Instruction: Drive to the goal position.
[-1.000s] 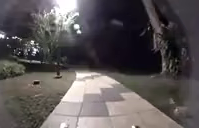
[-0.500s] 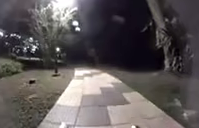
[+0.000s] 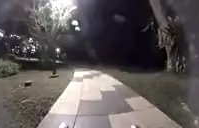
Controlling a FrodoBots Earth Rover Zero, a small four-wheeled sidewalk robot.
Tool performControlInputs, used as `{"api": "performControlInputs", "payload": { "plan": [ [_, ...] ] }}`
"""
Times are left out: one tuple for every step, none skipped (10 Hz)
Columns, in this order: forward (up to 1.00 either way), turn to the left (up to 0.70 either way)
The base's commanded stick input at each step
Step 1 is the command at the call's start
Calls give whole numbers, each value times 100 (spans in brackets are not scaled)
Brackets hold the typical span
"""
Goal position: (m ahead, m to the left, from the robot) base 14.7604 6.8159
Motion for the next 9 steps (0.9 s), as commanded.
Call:
{"api": "performControlInputs", "payload": {
  "plan": [
    [45,0],
    [45,0],
    [45,0],
    [45,0],
    [45,0],
    [45,0],
    [45,0],
    [45,0],
    [45,0]
  ]
}}
